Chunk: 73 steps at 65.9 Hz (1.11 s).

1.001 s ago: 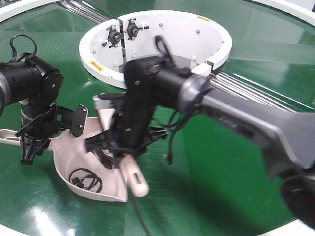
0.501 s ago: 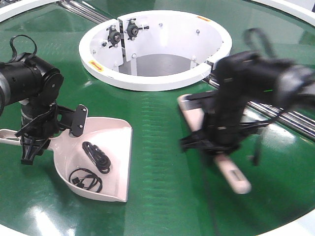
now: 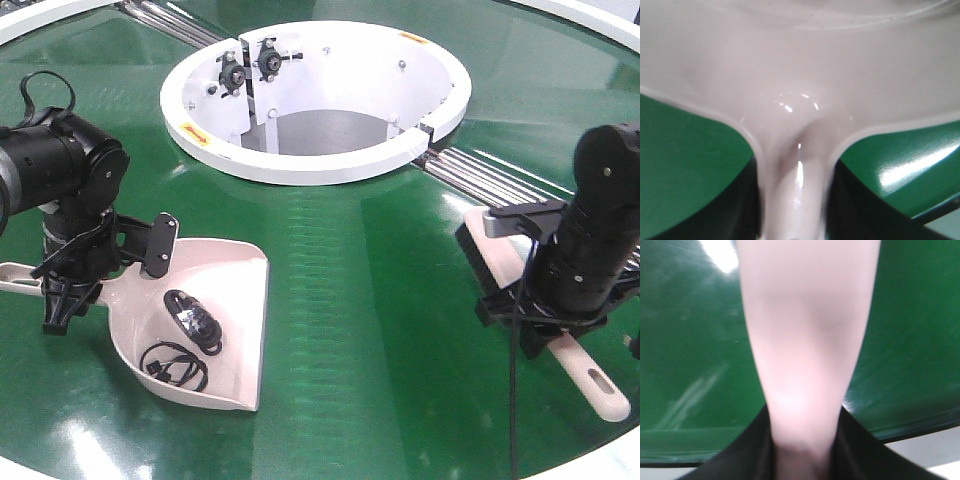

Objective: Clean and inspect green conveyor with broom and dustpan

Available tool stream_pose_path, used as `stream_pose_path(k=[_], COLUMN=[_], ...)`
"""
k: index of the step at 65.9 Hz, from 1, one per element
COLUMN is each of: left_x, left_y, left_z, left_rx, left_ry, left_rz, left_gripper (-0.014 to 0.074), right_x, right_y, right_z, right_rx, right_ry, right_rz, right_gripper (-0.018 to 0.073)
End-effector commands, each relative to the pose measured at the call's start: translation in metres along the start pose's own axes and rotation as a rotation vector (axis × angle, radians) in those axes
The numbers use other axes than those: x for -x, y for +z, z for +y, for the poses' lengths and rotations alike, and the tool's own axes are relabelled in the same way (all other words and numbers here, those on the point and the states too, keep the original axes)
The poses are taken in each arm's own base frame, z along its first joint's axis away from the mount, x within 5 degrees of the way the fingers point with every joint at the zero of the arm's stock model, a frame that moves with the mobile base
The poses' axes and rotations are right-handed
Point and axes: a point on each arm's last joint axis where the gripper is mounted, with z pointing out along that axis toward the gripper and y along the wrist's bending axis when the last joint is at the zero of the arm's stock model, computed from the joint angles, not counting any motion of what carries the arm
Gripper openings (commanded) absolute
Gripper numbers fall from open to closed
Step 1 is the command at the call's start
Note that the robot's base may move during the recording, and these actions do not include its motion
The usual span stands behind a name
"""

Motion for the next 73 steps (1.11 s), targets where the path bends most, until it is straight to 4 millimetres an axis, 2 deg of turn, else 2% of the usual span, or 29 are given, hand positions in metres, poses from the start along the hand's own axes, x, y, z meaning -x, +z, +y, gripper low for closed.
stream_pose_path(k=[1, 73], left_x=[-0.0079, -0.0079], left_y=[-0.0234, -0.0234], left_z=[-0.0016, -0.0016], left_rx=[0.048, 0.048], left_ry=[-0.021, -0.021], left_rz=[-0.004, -0.004], left_gripper=[-0.0006, -0.0006], right_x=[0.0012, 0.0017], right_y=[-0.0183, -0.0184], right_z=[-0.0047, -0.004], right_rx=[-0.022, -0.015], right_ry=[-0.018, -0.016], right_rz=[-0.108, -0.113], right_gripper=[-0.0004, -0.0004])
